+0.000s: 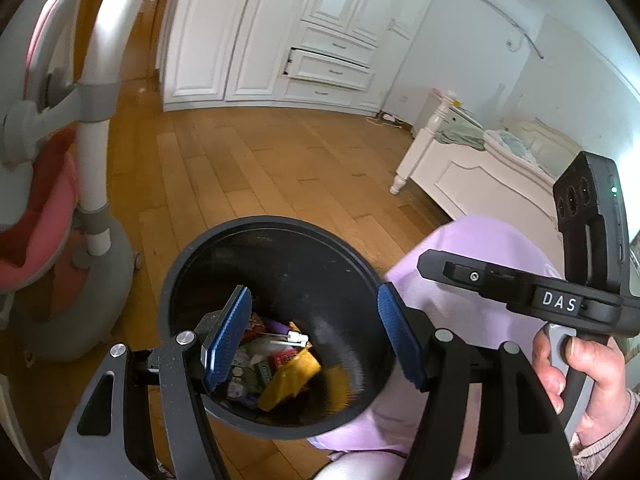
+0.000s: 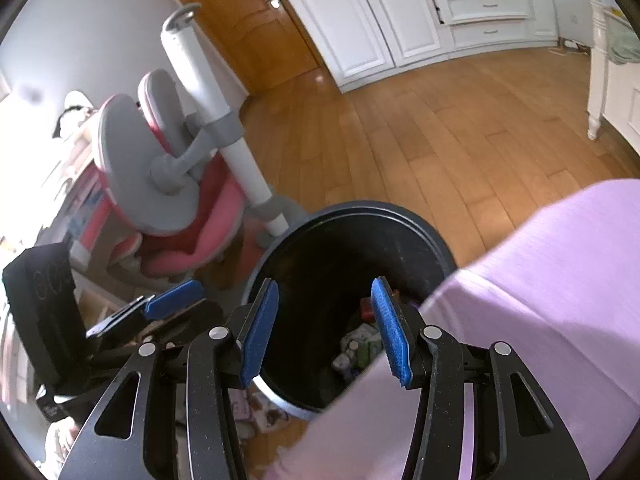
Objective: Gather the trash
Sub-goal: 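Carry the clear cup and spray pump over the bin and release both, then grasp the black-gold battery card with the left tool while the right tool grasps the clear plastic tray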
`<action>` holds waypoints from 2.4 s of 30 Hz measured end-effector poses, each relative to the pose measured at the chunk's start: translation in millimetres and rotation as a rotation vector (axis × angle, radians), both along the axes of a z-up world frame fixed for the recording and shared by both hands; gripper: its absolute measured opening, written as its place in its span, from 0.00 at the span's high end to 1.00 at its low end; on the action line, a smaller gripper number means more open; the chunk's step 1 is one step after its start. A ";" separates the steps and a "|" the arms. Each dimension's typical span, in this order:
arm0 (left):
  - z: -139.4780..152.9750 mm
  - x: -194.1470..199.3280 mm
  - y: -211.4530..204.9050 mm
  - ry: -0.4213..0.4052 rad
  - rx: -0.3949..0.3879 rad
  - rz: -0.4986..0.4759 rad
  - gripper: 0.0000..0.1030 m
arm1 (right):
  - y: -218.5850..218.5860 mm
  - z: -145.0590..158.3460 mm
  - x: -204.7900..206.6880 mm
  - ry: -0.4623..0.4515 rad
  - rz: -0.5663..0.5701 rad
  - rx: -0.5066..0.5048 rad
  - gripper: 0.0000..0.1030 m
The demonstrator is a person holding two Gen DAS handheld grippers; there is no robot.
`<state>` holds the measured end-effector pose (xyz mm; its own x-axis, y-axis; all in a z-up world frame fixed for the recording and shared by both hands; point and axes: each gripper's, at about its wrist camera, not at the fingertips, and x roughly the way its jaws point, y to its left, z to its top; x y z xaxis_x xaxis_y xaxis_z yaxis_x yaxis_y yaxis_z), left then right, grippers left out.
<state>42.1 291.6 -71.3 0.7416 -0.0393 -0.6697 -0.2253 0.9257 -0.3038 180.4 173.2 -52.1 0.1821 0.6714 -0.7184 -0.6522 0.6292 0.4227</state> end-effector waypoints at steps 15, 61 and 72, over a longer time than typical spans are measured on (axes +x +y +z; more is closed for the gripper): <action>24.1 10.6 -126.3 -0.048 0.043 -0.224 0.13 | -185.1 22.1 -27.5 -0.174 -0.217 -0.060 0.28; -30.7 87.6 -367.5 0.071 0.342 -0.715 0.54 | -401.7 -19.5 4.8 -0.223 -0.542 -0.270 0.51; -25.8 81.0 -362.6 0.065 0.302 -0.693 0.79 | -403.5 -14.8 -10.4 -0.210 -0.524 -0.187 0.60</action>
<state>123.1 -71.0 -97.1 0.5725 -0.2900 -0.7669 0.4294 0.9029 -0.0209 170.1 -230.2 -66.9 0.6061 0.3192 -0.7285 -0.2919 0.9413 0.1696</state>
